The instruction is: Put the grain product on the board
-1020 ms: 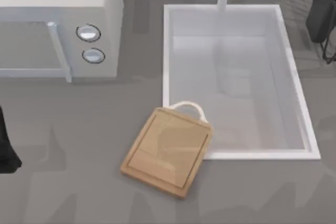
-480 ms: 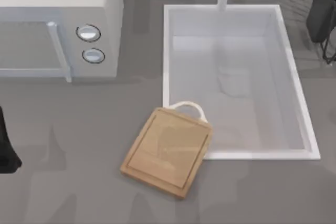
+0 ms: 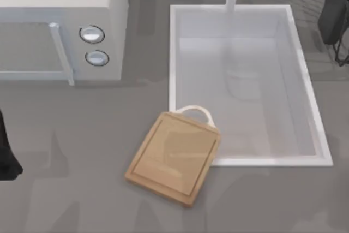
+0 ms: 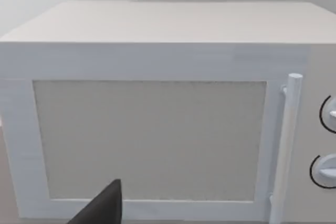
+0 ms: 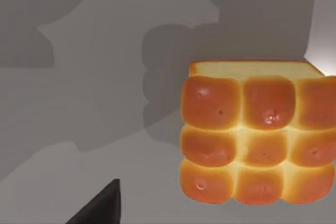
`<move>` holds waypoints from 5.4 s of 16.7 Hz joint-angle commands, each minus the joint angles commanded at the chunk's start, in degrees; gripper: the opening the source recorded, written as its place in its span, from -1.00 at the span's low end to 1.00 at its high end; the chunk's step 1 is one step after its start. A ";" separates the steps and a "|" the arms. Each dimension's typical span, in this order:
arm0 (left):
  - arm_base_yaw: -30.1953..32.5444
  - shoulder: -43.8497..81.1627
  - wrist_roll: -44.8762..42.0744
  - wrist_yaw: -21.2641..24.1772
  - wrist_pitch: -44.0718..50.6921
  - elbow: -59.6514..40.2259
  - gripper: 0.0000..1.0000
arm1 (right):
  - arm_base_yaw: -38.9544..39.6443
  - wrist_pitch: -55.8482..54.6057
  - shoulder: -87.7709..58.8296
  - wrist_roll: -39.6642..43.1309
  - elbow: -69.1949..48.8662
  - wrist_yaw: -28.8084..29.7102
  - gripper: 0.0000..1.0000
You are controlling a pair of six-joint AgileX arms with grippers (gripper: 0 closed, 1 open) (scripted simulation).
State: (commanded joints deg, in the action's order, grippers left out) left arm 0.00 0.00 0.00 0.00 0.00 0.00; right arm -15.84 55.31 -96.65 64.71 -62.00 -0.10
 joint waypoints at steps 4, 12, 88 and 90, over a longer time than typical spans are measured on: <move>0.00 0.00 0.00 0.00 0.00 0.00 1.00 | 0.22 -1.07 -0.42 -0.15 0.83 0.00 1.00; 0.00 0.00 0.00 0.00 0.00 0.00 1.00 | 0.14 -16.31 -7.73 -0.25 8.53 0.02 1.00; 0.00 0.00 0.00 0.00 0.00 0.00 1.00 | 60.35 17.21 -37.78 69.73 -54.14 -0.28 -1.00; 0.00 0.00 0.00 0.00 0.00 0.00 1.00 | 60.34 15.96 -37.89 69.69 -53.03 -0.34 -1.00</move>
State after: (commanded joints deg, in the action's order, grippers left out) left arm 0.00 0.00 0.00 0.00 0.00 0.00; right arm 44.50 71.27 -134.54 134.40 -115.03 -0.45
